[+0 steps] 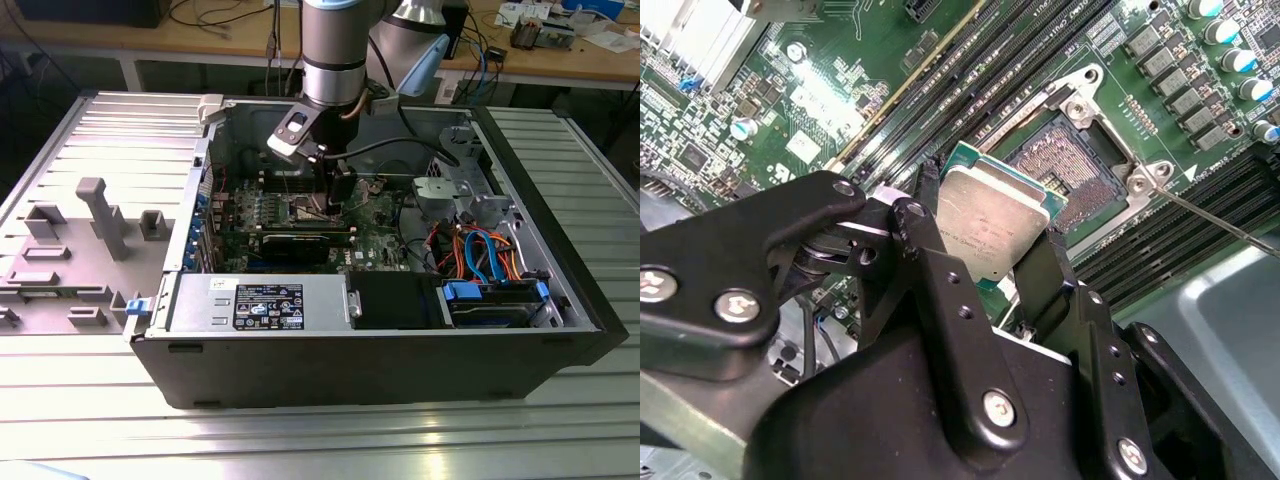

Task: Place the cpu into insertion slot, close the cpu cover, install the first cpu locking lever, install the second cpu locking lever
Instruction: 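Place the cpu into insertion slot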

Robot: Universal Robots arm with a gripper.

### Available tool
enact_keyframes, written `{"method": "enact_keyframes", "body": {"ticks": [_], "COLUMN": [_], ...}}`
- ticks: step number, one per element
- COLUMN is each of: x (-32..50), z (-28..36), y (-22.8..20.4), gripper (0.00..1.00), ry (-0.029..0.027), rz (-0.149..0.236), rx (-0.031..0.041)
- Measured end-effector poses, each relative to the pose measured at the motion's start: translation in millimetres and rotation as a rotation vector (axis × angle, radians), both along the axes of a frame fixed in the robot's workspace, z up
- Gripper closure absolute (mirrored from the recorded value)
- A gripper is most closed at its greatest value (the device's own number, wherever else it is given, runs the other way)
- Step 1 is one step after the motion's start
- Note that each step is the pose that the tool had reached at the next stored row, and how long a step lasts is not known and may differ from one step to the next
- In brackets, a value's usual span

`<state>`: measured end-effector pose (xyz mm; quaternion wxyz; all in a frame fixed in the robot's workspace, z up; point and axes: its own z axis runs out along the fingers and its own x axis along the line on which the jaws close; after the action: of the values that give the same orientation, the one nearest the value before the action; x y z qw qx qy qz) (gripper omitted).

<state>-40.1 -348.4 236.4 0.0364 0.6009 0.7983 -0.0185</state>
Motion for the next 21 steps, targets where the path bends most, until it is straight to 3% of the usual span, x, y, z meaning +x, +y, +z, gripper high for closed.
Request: {"method": "enact_keyframes", "body": {"ticks": [21], "x": [0.0], "z": [-0.6], "y": [0.0], "gripper": [0.45], "ry": [0.0], "rz": [-0.029], "rx": [-0.0176]}}
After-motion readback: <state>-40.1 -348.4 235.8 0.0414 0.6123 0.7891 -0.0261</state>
